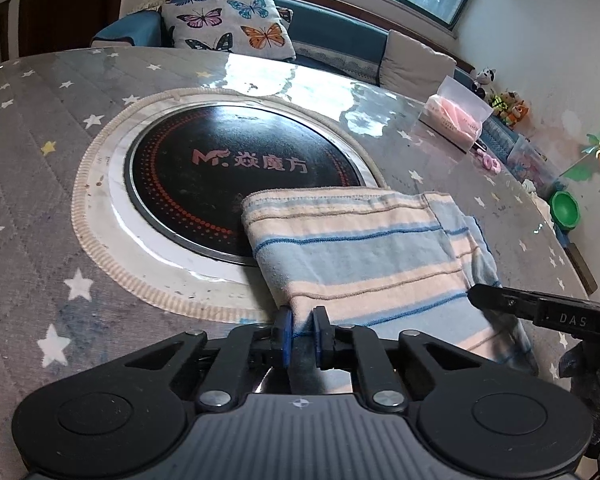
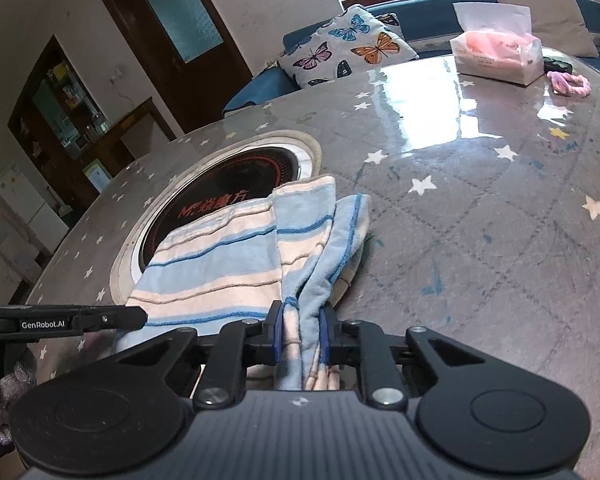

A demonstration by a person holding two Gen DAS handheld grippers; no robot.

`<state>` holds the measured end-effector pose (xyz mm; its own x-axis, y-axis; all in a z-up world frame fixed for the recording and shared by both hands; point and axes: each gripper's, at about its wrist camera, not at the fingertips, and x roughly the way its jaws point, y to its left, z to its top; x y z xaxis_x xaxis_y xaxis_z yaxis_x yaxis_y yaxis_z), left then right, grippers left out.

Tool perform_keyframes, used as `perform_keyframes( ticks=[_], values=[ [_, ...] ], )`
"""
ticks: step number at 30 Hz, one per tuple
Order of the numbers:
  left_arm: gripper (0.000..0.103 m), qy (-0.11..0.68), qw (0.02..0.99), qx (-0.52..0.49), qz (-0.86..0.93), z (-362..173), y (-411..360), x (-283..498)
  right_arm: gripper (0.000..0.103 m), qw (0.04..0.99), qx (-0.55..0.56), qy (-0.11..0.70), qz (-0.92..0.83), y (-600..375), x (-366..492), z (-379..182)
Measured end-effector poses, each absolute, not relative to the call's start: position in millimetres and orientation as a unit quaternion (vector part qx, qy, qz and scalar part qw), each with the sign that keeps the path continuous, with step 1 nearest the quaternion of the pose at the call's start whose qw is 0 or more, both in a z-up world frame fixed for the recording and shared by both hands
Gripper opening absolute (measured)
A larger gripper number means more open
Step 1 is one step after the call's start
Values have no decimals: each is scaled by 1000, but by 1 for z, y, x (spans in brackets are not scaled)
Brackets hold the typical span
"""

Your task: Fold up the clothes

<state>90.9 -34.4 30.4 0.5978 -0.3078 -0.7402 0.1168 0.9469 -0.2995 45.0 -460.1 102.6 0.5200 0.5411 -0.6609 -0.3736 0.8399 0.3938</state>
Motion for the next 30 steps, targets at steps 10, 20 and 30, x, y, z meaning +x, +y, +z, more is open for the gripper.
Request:
perform_keyframes(
  ticks=[10, 20, 30],
  values=[
    [10, 409, 899, -133, -78, 35, 22, 70, 14, 852, 64, 418, 310, -395, 49, 115],
    [9, 382, 910, -164, -4, 43, 111, 47, 13, 824, 27, 418, 381, -288, 65, 125],
    [8, 357, 912, -186, 80, 54, 190, 42, 13, 796, -7, 401, 453, -177, 83, 138]
  ],
)
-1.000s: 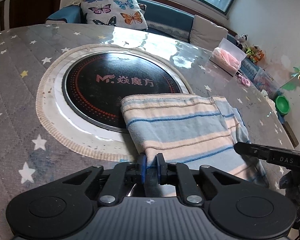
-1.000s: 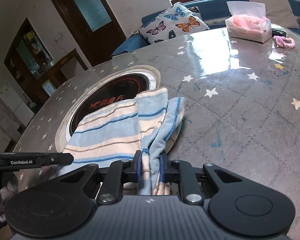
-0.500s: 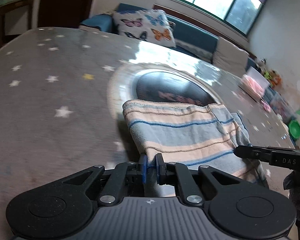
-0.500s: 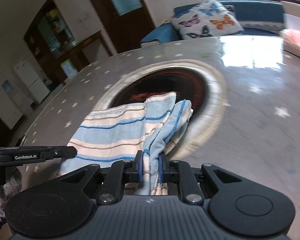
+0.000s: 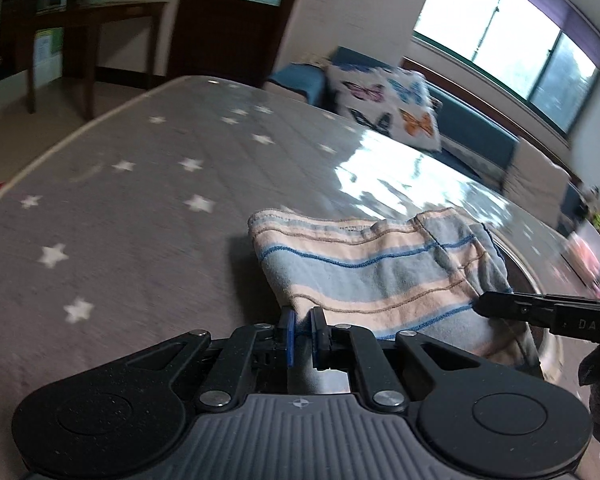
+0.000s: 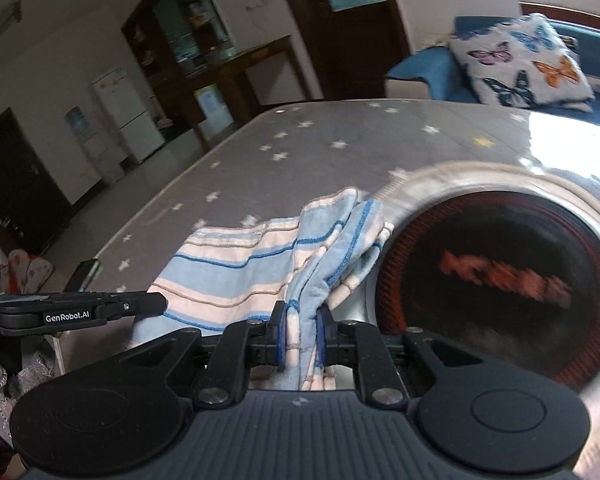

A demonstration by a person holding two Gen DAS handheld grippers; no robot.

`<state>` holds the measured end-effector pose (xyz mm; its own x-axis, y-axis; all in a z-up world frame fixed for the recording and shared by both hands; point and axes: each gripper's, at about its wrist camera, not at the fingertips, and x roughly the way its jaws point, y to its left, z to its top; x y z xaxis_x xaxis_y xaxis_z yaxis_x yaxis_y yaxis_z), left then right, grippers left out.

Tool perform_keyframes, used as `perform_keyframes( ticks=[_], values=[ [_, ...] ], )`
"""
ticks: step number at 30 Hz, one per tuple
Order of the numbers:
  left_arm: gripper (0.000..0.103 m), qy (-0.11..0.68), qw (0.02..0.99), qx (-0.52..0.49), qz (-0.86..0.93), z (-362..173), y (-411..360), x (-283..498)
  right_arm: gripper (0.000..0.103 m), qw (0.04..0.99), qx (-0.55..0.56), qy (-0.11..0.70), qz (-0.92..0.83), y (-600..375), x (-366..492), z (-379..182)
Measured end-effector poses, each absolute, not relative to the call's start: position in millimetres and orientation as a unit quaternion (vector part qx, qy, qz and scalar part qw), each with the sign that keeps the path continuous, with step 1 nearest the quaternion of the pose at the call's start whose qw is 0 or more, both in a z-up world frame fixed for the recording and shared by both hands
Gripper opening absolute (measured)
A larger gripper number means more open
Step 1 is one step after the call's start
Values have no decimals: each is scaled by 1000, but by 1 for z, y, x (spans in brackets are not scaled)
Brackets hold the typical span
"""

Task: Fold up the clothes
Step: 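Carry the folded shirt with both grippers onto the open table area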

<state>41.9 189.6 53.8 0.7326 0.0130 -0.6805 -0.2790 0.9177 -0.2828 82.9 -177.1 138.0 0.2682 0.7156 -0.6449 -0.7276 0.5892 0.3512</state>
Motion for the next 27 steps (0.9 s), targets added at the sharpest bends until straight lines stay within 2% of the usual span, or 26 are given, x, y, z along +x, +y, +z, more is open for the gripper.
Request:
perform_keyframes(
  ticks=[11, 18, 19, 23, 27],
  values=[
    [8, 338, 911, -191, 140, 64, 241, 66, 13, 776, -10, 399, 488, -100, 117, 137],
    [9, 358, 902, -177, 164, 50, 250, 80, 14, 775, -20, 400, 489, -77, 131, 127],
    [12, 363, 900, -176, 167, 47, 250, 81, 16, 774, -26, 404, 487, -75, 132, 123],
    [14, 369, 897, -168, 175, 42, 253, 80, 21, 779, -29, 414, 470, -76, 135, 117],
    [28, 364, 899, -155, 185, 47, 252, 80, 24, 800, -39, 395, 450, -82, 133, 126]
  ],
)
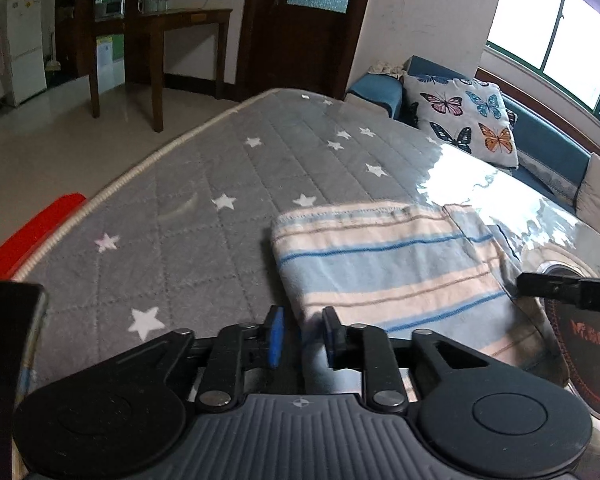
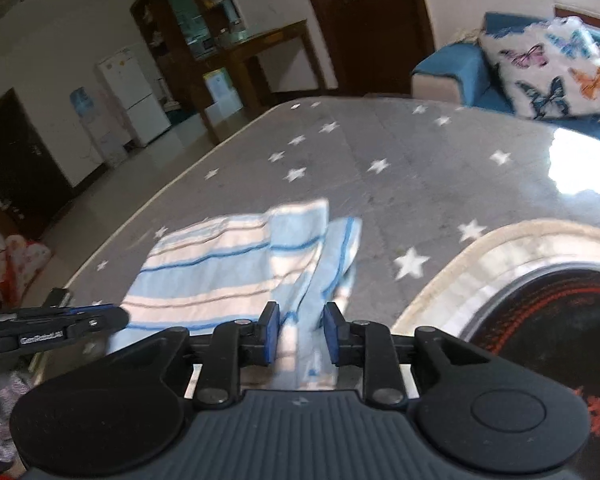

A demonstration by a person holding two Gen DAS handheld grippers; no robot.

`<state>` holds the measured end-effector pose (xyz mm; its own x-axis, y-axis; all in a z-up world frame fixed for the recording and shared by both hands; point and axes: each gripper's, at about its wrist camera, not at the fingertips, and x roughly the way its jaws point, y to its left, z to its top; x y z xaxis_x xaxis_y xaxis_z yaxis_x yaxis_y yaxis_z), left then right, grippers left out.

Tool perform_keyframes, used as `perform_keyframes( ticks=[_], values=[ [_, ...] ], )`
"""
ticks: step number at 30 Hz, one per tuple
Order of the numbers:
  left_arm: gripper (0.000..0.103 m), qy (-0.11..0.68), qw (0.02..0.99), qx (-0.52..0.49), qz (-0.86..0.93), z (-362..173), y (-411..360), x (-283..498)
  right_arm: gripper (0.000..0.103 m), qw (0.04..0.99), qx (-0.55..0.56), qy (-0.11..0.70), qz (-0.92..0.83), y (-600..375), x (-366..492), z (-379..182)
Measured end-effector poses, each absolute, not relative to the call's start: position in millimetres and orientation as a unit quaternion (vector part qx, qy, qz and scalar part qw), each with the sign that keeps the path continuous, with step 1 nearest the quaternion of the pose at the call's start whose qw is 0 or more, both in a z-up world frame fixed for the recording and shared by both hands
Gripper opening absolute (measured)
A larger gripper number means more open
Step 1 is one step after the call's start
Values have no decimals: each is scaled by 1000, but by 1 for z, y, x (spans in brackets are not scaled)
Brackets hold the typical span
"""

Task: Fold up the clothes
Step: 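Carry the folded shirt with both grippers onto the open table area, then lower the folded shirt onto the table and open both grippers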

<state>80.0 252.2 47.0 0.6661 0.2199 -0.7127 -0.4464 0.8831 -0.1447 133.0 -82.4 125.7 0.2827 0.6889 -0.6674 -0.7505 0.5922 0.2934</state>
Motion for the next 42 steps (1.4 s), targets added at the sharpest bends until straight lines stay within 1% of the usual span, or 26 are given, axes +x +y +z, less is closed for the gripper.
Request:
perform_keyframes(
  ticks=[2, 3, 4, 7, 12, 14, 18, 19, 20, 22, 24, 26, 28, 29, 32, 33, 34, 35, 37, 39, 42],
  values=[
    [35, 361, 901, -152, 188, 50, 254, 80, 24, 807, -48, 378, 451, -82, 129, 132],
    [41, 360, 901, -150, 189, 51, 254, 81, 24, 809, -51, 371, 454, -82, 127, 135],
    [43, 359, 902, -148, 190, 51, 253, 81, 24, 809, -54, 363, 459, -80, 124, 138],
    [48, 362, 901, -145, 189, 50, 252, 85, 24, 800, -54, 357, 480, -73, 120, 141],
    [52, 375, 897, -138, 189, 43, 248, 89, 24, 788, -76, 374, 483, -63, 117, 127],
    [55, 378, 896, -135, 190, 41, 246, 88, 24, 786, -84, 379, 481, -62, 116, 122],
    [68, 378, 896, -131, 193, 42, 243, 84, 26, 786, -85, 371, 487, -66, 108, 126],
    [71, 378, 896, -130, 194, 42, 242, 83, 31, 786, -87, 368, 488, -66, 106, 127],
    [72, 376, 897, -128, 194, 43, 241, 82, 38, 787, -90, 365, 489, -67, 103, 128],
    [78, 374, 898, -128, 194, 45, 239, 78, 45, 786, -102, 358, 494, -68, 96, 131],
    [81, 371, 899, -127, 196, 47, 236, 74, 49, 788, -115, 348, 495, -69, 89, 133],
    [84, 368, 900, -125, 197, 48, 234, 69, 57, 785, -121, 344, 501, -72, 82, 134],
    [87, 366, 901, -122, 198, 49, 230, 64, 59, 784, -126, 340, 503, -76, 74, 135],
    [88, 365, 901, -120, 200, 49, 228, 61, 63, 784, -129, 338, 504, -78, 71, 135],
    [93, 362, 902, -120, 202, 50, 225, 54, 66, 785, -133, 331, 506, -84, 61, 136],
    [96, 360, 902, -122, 202, 50, 224, 51, 69, 785, -133, 331, 506, -87, 58, 136],
    [98, 358, 903, -123, 203, 51, 223, 47, 76, 786, -131, 329, 506, -89, 55, 135],
    [98, 355, 904, -123, 204, 52, 222, 45, 78, 787, -130, 328, 507, -92, 53, 135],
    [101, 352, 905, -121, 205, 54, 218, 39, 79, 787, -128, 326, 508, -99, 46, 135],
    [103, 347, 907, -121, 205, 55, 214, 34, 82, 788, -127, 324, 508, -104, 40, 134],
    [103, 343, 909, -124, 203, 57, 208, 27, 90, 794, -130, 318, 502, -112, 31, 134]
  ],
)
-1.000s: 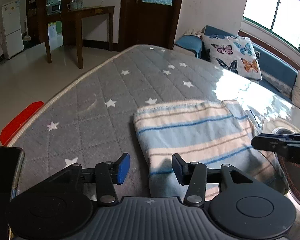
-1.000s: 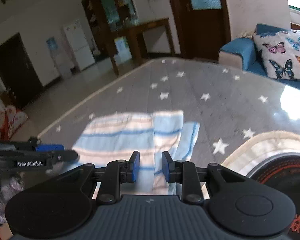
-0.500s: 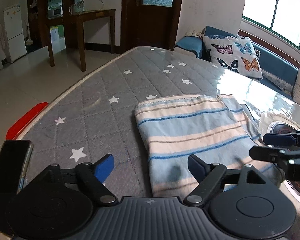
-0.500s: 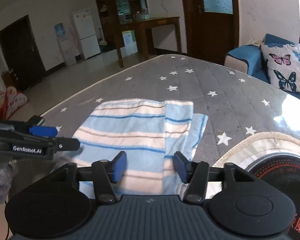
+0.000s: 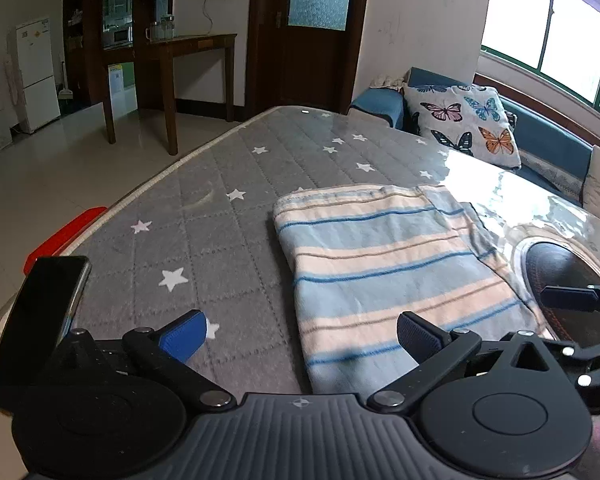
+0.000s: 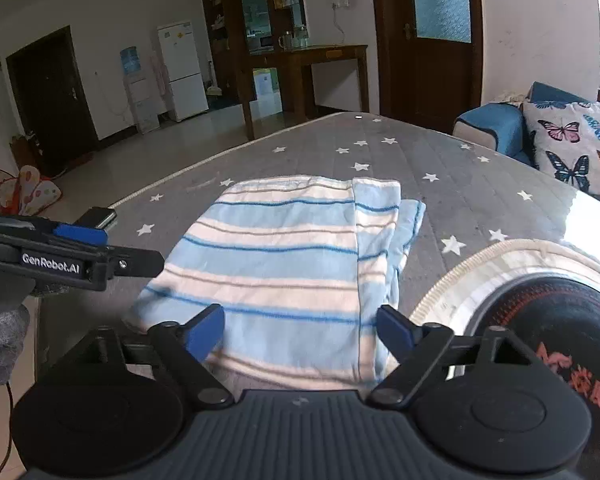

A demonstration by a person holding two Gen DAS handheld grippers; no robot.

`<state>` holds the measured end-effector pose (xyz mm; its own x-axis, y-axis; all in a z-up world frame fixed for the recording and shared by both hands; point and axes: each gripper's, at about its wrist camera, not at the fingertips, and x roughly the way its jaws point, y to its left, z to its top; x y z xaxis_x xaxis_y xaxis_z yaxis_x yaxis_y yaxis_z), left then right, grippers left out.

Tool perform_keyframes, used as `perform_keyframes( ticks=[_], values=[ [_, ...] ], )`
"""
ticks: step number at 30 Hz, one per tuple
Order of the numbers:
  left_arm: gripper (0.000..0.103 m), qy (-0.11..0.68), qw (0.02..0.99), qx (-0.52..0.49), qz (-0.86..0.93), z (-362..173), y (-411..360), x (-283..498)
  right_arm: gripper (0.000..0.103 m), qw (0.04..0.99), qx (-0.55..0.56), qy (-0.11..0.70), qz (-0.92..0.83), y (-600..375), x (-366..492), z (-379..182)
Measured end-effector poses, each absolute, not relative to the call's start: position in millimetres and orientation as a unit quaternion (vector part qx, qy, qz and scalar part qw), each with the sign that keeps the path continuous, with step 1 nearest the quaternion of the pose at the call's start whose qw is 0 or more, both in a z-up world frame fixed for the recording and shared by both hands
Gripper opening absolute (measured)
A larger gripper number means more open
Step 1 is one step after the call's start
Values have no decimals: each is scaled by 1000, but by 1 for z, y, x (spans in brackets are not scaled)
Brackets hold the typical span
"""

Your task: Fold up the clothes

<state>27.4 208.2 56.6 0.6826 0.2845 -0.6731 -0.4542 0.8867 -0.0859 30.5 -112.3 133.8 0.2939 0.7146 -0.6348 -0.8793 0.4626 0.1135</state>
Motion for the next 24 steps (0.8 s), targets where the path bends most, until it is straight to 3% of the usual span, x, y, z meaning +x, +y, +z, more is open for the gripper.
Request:
perform_keyframes(
  ticks=[6, 24],
  values=[
    [103, 353, 905, -121, 203, 53, 192, 16, 103, 807, -130, 305, 489, -129, 12, 134],
    [103, 366, 900, -114, 210, 39, 159, -16, 103, 820, -119, 305, 470, -159, -26, 122]
  ],
)
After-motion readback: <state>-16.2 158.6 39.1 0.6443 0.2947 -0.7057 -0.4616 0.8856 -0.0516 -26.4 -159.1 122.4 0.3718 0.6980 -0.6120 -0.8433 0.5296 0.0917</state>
